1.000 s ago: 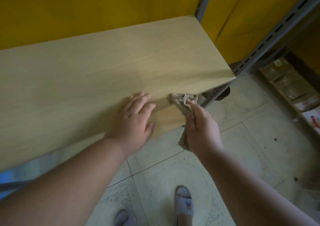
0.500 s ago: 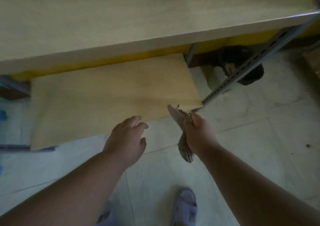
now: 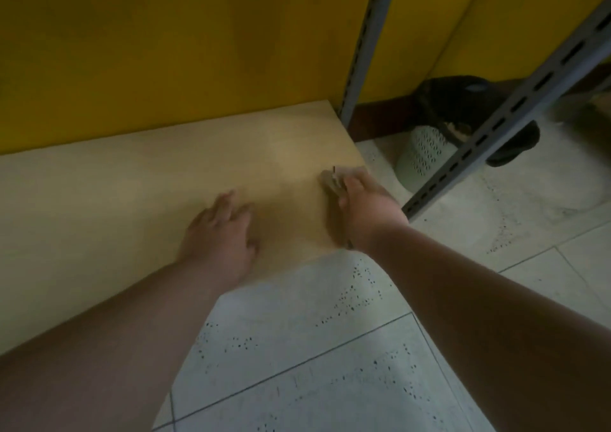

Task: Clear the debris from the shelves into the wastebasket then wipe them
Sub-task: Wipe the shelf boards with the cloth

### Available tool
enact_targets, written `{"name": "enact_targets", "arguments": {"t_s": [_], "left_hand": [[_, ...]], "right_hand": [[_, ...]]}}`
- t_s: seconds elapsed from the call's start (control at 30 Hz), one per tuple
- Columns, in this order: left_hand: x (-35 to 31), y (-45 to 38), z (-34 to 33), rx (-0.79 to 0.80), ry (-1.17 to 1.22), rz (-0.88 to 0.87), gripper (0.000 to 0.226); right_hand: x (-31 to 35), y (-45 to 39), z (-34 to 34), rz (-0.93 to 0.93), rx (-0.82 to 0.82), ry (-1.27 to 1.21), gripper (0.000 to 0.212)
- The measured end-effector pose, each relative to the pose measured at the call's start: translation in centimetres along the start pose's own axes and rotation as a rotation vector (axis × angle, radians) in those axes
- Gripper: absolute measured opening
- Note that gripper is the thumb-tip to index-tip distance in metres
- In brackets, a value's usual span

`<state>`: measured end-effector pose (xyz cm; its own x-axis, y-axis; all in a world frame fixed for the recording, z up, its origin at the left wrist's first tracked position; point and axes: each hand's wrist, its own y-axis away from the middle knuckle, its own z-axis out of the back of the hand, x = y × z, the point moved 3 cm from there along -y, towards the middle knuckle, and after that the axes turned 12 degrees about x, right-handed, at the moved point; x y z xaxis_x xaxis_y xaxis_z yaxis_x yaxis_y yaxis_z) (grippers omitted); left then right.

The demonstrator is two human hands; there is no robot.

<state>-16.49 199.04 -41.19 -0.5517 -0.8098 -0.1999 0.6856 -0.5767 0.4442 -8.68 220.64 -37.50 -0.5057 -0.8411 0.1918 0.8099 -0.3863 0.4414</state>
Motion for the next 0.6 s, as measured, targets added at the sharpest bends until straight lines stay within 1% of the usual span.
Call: {"name": "enact_targets", "arguments": {"t_s": [0.07,0.17,0.23,0.33,0.4,0.5,0.6], "left_hand": [[0.7,-1.3,-1.4,-0.015,-0.029,-0.004,0.065],[1.0,-2.4,-3.3,-0.043,-0.059,0.018,0.062],[1.0,-2.6,-3.8,-0.063,-0.075,0.026,0.062],[1.1,-2.5,-3.7,-0.039,-0.094,0.031,0.063],[1.2,-2.5,-3.7,-0.067,-0.085,0.036,0.065],[1.4,-2.3,-4.0,-0.119,-0.077,0.05,0.076],[1.7,-2.5,-4.1,-0.14,-0.073,0.04,0.078]], "right_hand": [[-0.9,-1.1,-3.0,0.068,0.045,0.129,0.062],[-2.2,-2.1,-5.5,0.118,-0.016,0.174,0.066],[-2.5,-2.3,-5.7,0.129,-0.052,0.176,0.064],[-2.6,-2.5,-5.3,0.137,-0.033,0.18,0.063],[-2.9,-2.9,-5.0,0.141,-0.037,0.187,0.061],[-3.5,-3.7,-5.2,0.141,-0.066,0.208,0.06],[-3.6,-4.6,-5.2,0.132,-0.091,0.208,0.059]]}}
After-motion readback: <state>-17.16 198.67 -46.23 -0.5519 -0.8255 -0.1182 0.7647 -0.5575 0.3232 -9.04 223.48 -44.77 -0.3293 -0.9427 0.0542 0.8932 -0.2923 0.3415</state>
